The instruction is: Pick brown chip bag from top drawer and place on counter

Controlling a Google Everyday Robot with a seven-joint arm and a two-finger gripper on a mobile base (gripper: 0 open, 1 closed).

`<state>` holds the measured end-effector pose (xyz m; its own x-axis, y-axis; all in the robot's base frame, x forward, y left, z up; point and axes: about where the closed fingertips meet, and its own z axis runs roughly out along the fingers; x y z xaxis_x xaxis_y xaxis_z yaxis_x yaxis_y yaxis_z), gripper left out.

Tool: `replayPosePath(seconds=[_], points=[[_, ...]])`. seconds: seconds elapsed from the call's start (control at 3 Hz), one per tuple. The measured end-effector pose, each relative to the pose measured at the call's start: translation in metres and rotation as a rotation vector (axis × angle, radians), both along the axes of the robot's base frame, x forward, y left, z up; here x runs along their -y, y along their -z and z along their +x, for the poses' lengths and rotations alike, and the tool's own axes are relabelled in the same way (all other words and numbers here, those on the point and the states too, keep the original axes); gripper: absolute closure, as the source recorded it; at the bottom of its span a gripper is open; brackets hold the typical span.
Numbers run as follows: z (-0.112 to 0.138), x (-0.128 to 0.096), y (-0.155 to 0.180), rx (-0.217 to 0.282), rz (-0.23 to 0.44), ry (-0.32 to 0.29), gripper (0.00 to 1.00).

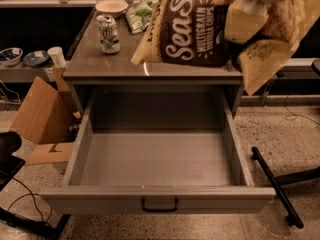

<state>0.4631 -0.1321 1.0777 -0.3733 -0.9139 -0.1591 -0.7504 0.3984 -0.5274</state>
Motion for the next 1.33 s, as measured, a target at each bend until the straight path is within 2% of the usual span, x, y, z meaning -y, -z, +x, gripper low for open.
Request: replayPosePath(seconds=[0.33,0.67,1.0,1.33], points=[[0.070,0.013,-0.003,0.068,0.005,-0.061,1.00],[0.161,0.036,0.004,0.126,0.014,-0.069,1.00],[0.261,0.056,0.023,0.203,0.148,-0.032,1.00],[0.316,0.045,0.052,0.222,0.258,-0.034,1.00]])
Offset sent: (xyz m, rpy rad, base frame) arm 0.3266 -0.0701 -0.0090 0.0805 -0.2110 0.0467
